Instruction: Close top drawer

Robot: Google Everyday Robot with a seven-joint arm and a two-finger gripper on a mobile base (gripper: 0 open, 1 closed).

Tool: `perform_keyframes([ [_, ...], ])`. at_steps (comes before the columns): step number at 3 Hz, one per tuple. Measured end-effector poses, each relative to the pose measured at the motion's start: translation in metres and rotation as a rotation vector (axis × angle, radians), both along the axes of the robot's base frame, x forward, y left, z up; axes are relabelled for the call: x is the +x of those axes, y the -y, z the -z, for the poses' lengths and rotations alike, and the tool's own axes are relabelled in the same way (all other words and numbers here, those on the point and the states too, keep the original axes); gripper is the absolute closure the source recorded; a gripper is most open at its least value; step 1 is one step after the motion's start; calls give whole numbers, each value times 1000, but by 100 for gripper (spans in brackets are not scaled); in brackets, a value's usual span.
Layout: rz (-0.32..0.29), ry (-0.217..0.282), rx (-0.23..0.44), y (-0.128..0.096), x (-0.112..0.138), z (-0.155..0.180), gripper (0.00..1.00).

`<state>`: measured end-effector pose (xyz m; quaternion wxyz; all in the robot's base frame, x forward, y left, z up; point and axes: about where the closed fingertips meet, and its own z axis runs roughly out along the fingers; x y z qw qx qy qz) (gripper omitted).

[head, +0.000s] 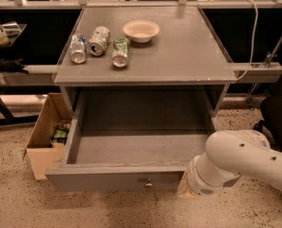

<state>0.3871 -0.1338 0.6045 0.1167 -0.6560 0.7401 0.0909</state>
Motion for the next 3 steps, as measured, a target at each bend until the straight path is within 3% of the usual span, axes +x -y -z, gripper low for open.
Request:
perform_keyframes([
  [1, 0, 0, 0, 0, 0, 0, 51],
  [3, 0, 0, 0, 0, 0, 0, 4],
])
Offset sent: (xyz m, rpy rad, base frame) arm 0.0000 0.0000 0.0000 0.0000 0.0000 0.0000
